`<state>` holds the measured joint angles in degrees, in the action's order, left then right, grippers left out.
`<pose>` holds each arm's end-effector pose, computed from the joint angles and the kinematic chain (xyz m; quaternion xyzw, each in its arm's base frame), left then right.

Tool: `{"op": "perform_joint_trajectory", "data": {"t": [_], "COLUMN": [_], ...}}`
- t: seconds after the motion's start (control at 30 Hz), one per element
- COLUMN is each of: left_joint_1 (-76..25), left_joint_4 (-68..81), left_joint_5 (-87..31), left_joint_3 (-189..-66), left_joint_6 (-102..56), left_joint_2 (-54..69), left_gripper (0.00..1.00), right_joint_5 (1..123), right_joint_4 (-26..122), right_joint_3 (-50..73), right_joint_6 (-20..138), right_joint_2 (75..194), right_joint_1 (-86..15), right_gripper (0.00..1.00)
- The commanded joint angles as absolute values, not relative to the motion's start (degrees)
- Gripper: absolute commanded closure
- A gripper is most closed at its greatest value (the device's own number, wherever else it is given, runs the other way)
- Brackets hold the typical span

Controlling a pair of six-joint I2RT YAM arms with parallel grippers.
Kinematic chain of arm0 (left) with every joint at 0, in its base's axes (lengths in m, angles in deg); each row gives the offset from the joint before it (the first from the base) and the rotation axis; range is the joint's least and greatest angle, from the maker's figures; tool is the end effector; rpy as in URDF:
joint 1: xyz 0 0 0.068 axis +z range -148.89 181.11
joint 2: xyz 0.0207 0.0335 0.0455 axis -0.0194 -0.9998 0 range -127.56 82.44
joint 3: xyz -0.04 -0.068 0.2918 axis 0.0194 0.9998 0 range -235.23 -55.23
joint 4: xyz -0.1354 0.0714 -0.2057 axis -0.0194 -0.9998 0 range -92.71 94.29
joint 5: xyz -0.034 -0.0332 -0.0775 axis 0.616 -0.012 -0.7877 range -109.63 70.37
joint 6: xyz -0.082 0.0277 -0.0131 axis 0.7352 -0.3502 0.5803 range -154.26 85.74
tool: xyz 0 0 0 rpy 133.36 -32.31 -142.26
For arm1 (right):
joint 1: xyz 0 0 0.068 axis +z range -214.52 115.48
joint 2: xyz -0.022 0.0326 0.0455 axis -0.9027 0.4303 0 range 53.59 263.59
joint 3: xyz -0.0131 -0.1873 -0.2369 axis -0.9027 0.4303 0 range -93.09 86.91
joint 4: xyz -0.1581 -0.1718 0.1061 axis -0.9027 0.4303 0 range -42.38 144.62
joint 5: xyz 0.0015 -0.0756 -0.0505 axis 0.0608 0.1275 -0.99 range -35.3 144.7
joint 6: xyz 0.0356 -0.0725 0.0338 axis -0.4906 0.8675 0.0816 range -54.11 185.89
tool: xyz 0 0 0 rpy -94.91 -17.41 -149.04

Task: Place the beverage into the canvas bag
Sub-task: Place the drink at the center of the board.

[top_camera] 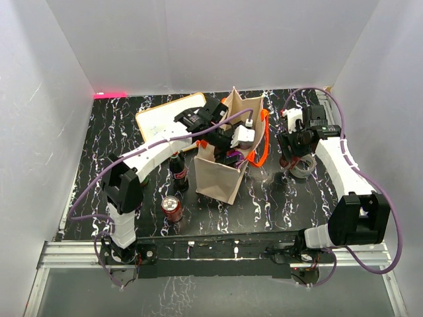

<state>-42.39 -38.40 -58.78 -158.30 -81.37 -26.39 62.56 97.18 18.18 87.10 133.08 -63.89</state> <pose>0.2917 -0.3442 0.3272 0.7098 0.5351 -0.3026 0.3439 0.2874 0.0138 0.2860 -0.1999 0.9436 0.0195 0.2632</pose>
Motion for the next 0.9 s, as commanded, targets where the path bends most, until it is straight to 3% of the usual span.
{"op": "perform_joint_trajectory", "data": {"t": [0.0,0.87], "left_joint_1": [-42.96,-44.84], "left_joint_4": [-37.20,-44.79], "left_joint_5": [-65.58,-66.47], "left_joint_3": [-158.83,-161.79], "left_joint_6": [-81.92,-89.90], "left_joint_2": [-28.09,-36.02], "left_gripper": [0.06,0.16], "right_joint_5": [62.68,69.82], "right_joint_4": [93.79,88.05], "right_joint_3": [19.27,32.73], "right_joint_6": [86.55,91.12], "right_joint_2": [129.79,124.81], "right_joint_1": [-63.90,-58.29], "right_gripper": [0.92,0.92]}}
